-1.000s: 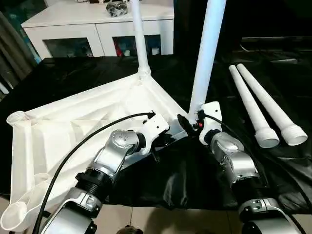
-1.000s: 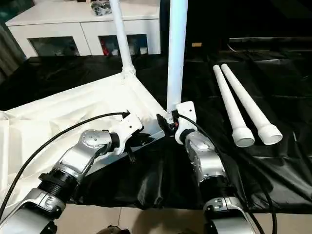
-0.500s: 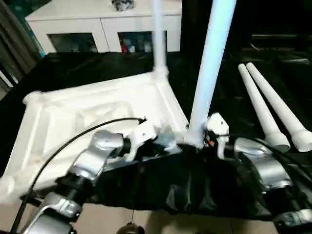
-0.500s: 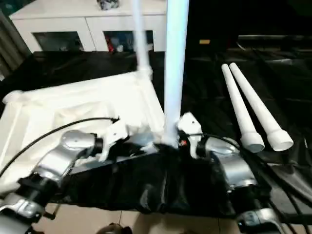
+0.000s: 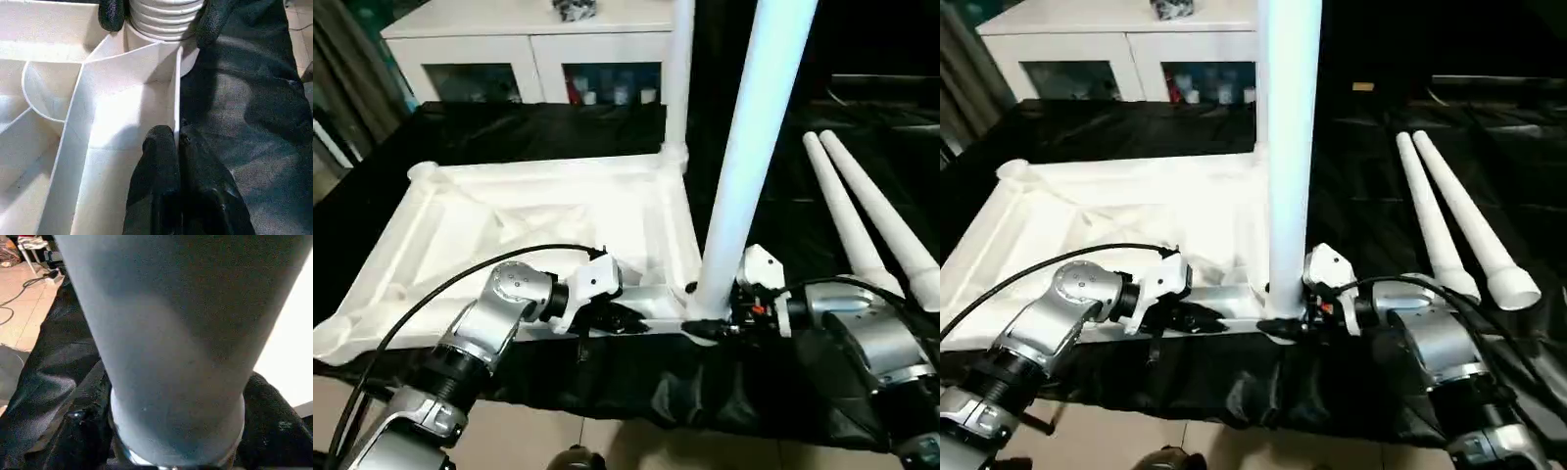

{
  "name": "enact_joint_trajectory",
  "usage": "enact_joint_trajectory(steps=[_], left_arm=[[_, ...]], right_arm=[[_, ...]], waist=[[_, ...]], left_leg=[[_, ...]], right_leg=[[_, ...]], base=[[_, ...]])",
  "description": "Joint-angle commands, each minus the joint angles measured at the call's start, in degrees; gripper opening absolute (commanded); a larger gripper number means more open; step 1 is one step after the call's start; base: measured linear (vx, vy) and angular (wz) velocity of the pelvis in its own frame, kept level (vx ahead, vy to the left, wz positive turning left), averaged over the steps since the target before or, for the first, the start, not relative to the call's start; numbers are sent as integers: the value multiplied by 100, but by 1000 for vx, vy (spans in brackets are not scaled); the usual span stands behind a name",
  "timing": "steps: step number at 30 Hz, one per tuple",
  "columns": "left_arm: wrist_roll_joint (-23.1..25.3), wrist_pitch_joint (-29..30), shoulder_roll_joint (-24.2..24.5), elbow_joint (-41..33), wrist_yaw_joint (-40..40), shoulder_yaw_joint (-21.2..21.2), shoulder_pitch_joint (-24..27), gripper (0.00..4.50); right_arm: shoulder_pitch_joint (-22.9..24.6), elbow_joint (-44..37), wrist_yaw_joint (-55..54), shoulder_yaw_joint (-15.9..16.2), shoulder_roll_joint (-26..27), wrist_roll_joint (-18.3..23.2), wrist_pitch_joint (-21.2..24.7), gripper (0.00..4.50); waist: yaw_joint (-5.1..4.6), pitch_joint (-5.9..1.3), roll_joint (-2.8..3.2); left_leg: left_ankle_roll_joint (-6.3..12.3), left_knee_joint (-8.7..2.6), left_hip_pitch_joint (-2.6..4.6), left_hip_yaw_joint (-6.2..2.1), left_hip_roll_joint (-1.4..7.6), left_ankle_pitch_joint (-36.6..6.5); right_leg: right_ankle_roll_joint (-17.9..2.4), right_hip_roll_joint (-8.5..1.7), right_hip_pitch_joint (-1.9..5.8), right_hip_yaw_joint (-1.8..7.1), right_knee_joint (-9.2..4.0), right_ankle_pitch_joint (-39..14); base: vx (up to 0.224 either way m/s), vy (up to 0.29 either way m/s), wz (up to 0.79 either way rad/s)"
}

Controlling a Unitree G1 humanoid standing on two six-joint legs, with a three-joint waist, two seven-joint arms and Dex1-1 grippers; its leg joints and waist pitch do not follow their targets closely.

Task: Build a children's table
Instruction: Rotate leg to tighten

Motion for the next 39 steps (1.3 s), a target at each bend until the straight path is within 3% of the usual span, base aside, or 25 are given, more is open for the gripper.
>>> enact_joint_trajectory(steps=[1,4,7,8,9,10,12,14,15,19,21,23,26,27,31,35,36,39], left_arm=[[-58,-53,24,17,198,141,-176,0],[-59,-27,-10,-26,238,150,-142,0],[46,115,-212,-22,682,199,-168,0],[82,150,-263,-13,800,207,-181,0],[223,259,-557,152,1366,250,-308,0],[223,259,-557,152,1366,250,-308,0],[382,317,-816,272,1866,250,-424,0],[407,418,-960,269,2033,244,-462,0],[510,538,-1231,306,2412,216,-546,0],[637,671,-1547,320,2755,115,-602,0],[701,658,-1641,363,2814,59,-607,0],[719,650,-1683,395,2838,48,-614,0],[730,547,-1638,371,2694,-22,-598,0],[719,517,-1595,349,2629,-30,-588,0],[660,429,-1488,269,2437,-36,-535,0],[534,223,-1139,99,1878,-58,-384,0],[511,203,-1093,90,1799,-52,-364,0],[426,107,-968,68,1567,-17,-316,0]], right_arm=[[138,-267,343,384,129,132,42,280],[202,-300,275,343,188,150,86,277],[240,-122,-454,161,495,26,176,277],[228,-43,-690,111,585,-28,191,277],[131,336,-1722,-115,987,-267,145,277],[131,336,-1722,-115,987,-267,145,277],[29,687,-2614,-262,1330,-531,40,276],[-16,815,-2961,-311,1506,-588,43,275],[-146,1082,-3788,-454,1905,-691,99,275],[-392,1385,-5076,-728,2478,-831,82,275],[-472,1484,-5364,-811,2632,-898,-126,275],[-498,1530,-5425,-859,2690,-901,-221,331],[-536,1543,-5148,-958,2709,-733,-319,351],[-552,1551,-5036,-969,2662,-703,-340,381],[-556,1470,-4882,-940,2474,-724,-320,388],[-500,1289,-3772,-729,1803,-692,-509,388],[-486,1272,-3557,-675,1700,-693,-575,388],[-392,1081,-2738,-513,1379,-585,-574,388]], waist=[[-12,-387,-149],[-11,-383,-139],[-36,-368,-114],[-55,-350,-125],[-81,-337,-99],[-105,-324,-95],[-169,-324,-128],[-208,-320,-119],[-223,-327,-95],[-259,-340,-102],[-273,-370,-100],[-274,-387,-90],[-269,-403,-78],[-267,-410,-82],[-266,-412,-80],[-235,-423,-68],[-217,-433,-29],[-182,-433,-84]], left_leg=[[621,-382,90,-73,280,-937],[569,-392,93,-76,280,-1017],[473,-416,87,-84,278,-1120],[406,-431,97,-83,273,-1235],[307,-449,106,-84,268,-1332],[241,-458,117,-78,259,-1420],[55,-484,132,-105,232,-1608],[40,-494,135,-112,230,-1711],[34,-496,137,-107,231,-1709],[-5,-500,147,-114,215,-1673],[46,-495,122,-111,224,-1580],[106,-481,108,-102,219,-1460],[227,-464,95,-99,223,-1309],[277,-460,86,-100,224,-1259],[336,-447,85,-93,225,-1205],[392,-423,93,-85,238,-1171],[411,-410,85,-84,240,-1132],[527,-394,82,-77,250,-1029]], right_leg=[[-1344,-327,251,226,-397,-958],[-1320,-327,254,226,-406,-1054],[-1288,-321,253,224,-426,-1169],[-1261,-323,240,227,-447,-1313],[-1209,-322,230,227,-476,-1521],[-1201,-313,211,226,-490,-1625],[-1024,-339,238,216,-531,-2076],[-961,-337,241,217,-557,-2179],[-950,-329,228,227,-561,-2141],[-920,-332,220,224,-568,-2110],[-950,-329,235,229,-545,-1747],[-1017,-331,250,228,-524,-1475],[-1102,-322,271,223,-489,-1133],[-1132,-324,287,220,-473,-1029],[-1197,-326,296,216,-463,-943],[-1254,-322,297,216,-451,-835],[-1281,-328,305,218,-427,-736],[-1319,-323,311,215,-422,-606]], base=[[0,0,0],[0,0,0],[0,0,0],[0,0,0],[0,0,0],[0,0,0],[0,0,0],[0,0,0],[0,0,0],[0,0,0],[0,0,0],[0,0,0],[0,0,0],[0,0,0],[0,0,0],[0,0,0],[0,0,0],[0,0,0]])
